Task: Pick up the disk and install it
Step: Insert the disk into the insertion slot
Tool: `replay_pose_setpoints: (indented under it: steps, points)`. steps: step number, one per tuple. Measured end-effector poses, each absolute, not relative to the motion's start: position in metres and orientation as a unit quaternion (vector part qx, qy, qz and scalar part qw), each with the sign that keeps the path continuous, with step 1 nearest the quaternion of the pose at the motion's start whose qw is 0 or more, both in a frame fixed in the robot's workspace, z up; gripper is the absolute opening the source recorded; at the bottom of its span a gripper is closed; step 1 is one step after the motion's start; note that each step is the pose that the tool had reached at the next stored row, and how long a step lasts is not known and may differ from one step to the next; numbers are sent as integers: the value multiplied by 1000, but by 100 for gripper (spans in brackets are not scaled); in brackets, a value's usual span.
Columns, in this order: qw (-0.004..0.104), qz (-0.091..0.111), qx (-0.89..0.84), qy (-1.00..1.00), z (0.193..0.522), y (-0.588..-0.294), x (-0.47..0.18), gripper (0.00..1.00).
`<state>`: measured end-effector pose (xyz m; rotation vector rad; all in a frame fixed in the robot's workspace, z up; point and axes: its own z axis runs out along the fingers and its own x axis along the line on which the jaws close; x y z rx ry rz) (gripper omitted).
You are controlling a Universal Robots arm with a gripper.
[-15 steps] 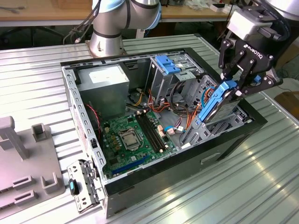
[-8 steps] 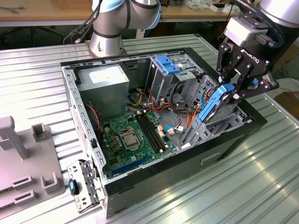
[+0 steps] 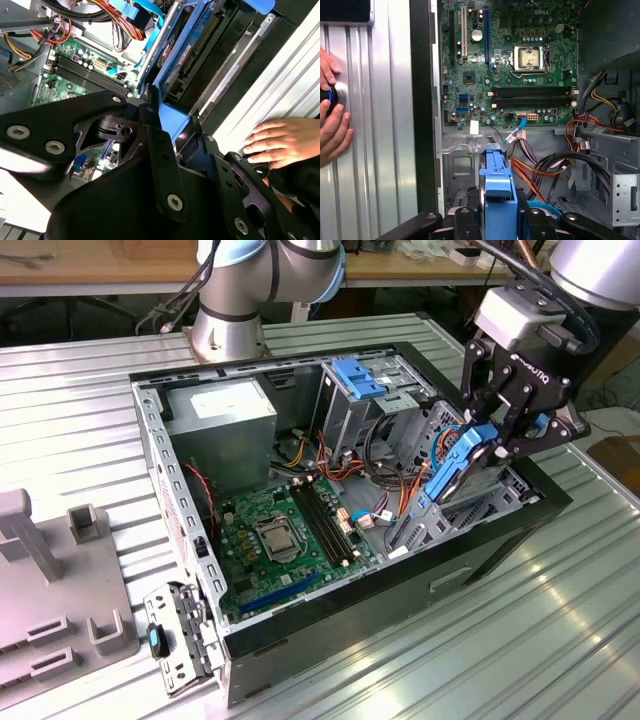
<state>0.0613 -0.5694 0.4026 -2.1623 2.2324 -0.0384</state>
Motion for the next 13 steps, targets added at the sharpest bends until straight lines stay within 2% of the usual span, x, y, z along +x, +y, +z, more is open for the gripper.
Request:
replay_pose_setpoints:
  steps: [13]
  points:
    - [17, -12, -696, 718, 388, -570, 61, 37]
